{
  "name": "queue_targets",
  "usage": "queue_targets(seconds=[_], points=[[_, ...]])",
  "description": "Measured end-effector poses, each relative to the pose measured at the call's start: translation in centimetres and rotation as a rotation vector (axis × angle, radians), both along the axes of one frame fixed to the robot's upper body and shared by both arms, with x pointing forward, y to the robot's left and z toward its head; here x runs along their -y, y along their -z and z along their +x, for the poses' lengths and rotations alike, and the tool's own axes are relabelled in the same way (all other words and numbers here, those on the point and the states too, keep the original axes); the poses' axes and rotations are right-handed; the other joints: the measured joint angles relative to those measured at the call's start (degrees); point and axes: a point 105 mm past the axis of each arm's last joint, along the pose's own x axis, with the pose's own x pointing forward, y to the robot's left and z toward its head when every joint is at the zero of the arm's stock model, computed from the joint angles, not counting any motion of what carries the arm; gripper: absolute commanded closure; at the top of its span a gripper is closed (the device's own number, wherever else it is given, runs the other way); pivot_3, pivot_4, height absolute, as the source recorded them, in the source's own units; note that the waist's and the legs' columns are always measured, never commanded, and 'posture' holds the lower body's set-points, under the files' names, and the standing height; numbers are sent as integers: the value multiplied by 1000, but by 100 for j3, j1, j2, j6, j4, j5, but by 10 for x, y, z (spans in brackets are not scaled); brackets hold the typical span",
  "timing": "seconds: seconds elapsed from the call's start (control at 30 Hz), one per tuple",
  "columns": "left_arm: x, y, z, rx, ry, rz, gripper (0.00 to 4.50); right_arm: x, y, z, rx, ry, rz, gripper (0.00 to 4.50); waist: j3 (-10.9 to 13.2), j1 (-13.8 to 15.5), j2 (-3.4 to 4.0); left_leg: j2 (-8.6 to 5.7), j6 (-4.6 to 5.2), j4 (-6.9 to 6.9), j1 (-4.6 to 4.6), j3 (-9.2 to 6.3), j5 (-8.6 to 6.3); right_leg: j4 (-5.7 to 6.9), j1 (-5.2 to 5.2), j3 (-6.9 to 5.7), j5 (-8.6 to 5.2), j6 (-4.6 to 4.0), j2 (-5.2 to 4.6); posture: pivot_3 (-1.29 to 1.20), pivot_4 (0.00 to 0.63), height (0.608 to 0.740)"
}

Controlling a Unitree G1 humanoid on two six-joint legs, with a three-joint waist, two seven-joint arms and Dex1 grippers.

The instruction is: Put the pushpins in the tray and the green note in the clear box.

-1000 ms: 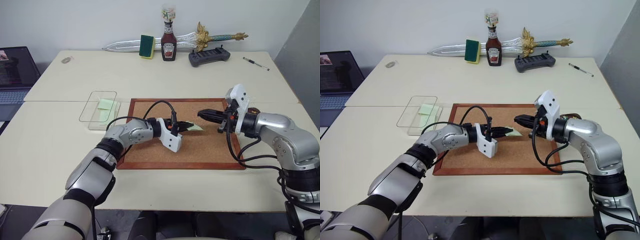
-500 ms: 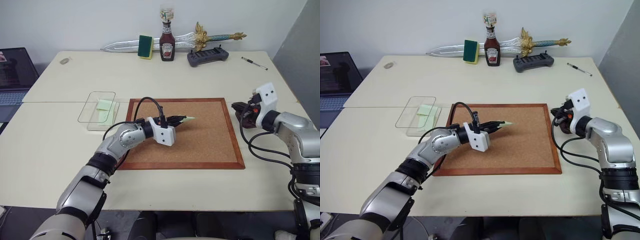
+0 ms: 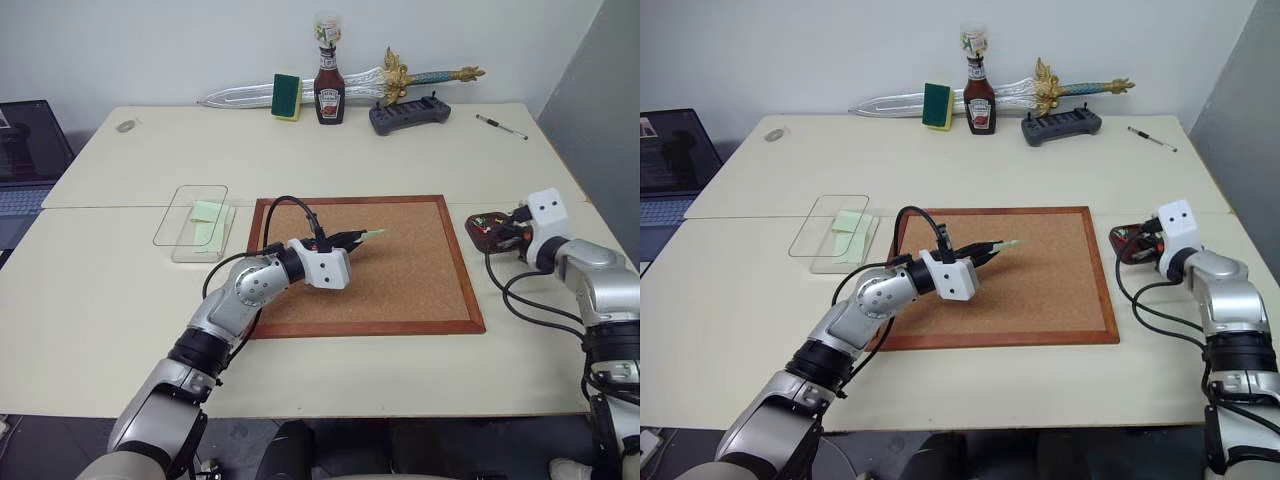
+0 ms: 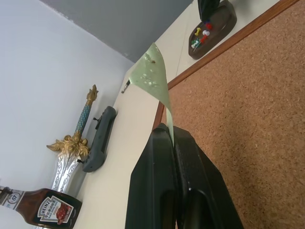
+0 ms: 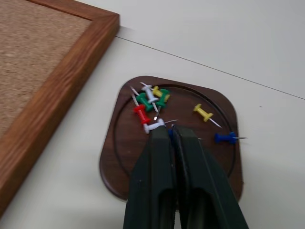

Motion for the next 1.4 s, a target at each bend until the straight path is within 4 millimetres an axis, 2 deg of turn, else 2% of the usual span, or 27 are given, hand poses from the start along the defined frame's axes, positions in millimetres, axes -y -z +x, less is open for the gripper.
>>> queue_targets(seconds=[0.37, 0.53, 0.73, 0.83, 0.9, 1.07, 1.23, 1.33, 1.37, 1.4], points=[[0, 0, 0, -2, -3, 1, 4500, 2, 2, 1, -5, 7, 9, 1121, 0, 1, 0, 0, 1, 1, 1, 0, 0, 4, 0, 1, 0, 0, 0, 0, 150, 740], [0, 0, 0, -3, -3, 0, 4500, 1, -3, 0, 3, 9, 64, 43, 0, 2, 0, 0, 2, 1, 1, 0, -1, 4, 0, 1, 0, 0, 0, 0, 150, 740], [-5, -9, 2, 9, -23, -33, 4500, -5, -14, -1, 34, -18, 123, 19, 0, 3, 0, 0, 2, 1, 0, 0, -1, 4, 0, 1, 0, 0, 0, 0, 150, 740], [-9, -7, 4, -14, -45, -54, 4500, -8, -18, -2, 45, -41, 151, 19, 0, 2, 0, 1, 2, 1, 1, 0, -1, 4, 0, 0, 0, 0, 0, 0, 150, 740], [-13, -7, 6, -38, -72, -80, 4500, -15, -20, -4, 52, -74, 174, 19, 0, 2, 0, 1, 3, 1, 0, 0, -1, 4, -1, 1, 0, 0, 0, 0, 150, 740], [-23, -22, 10, -66, -138, -171, 4500, -34, -33, -8, 82, -183, 199, 19, 0, 4, 0, 1, 3, 2, 0, -2, -2, 4, 0, 0, 0, 0, 0, 0, 150, 740], [-35, -30, 11, -109, -219, -252, 4500, -51, -31, -16, 92, -306, 172, 19, 0, 6, 0, 2, 3, 1, 0, -2, -2, 4, -1, -1, 0, 0, 0, 0, 150, 740], [-54, -33, 13, -155, -332, -328, 4500, -80, -40, -26, 119, -481, 144, 19, 0, -22, 0, 7, 3, 1, 0, -2, -2, 5, -3, -2, 0, 0, 4, 0, 150, 740], [-67, -36, 12, -166, -396, -371, 4500, -96, -47, -31, 140, -564, 151, 19, 0, -49, 0, 11, 3, 0, 2, -2, -2, 5, -3, 1, 0, 0, 8, 0, 150, 740], [-89, -37, 13, -192, -495, -424, 4500, -120, -59, -38, 172, -678, 164, 19, 0, -83, 0, 17, 3, 0, 6, -4, -2, 7, -1, -2, -1, 0, 13, 0, 150, 740]])
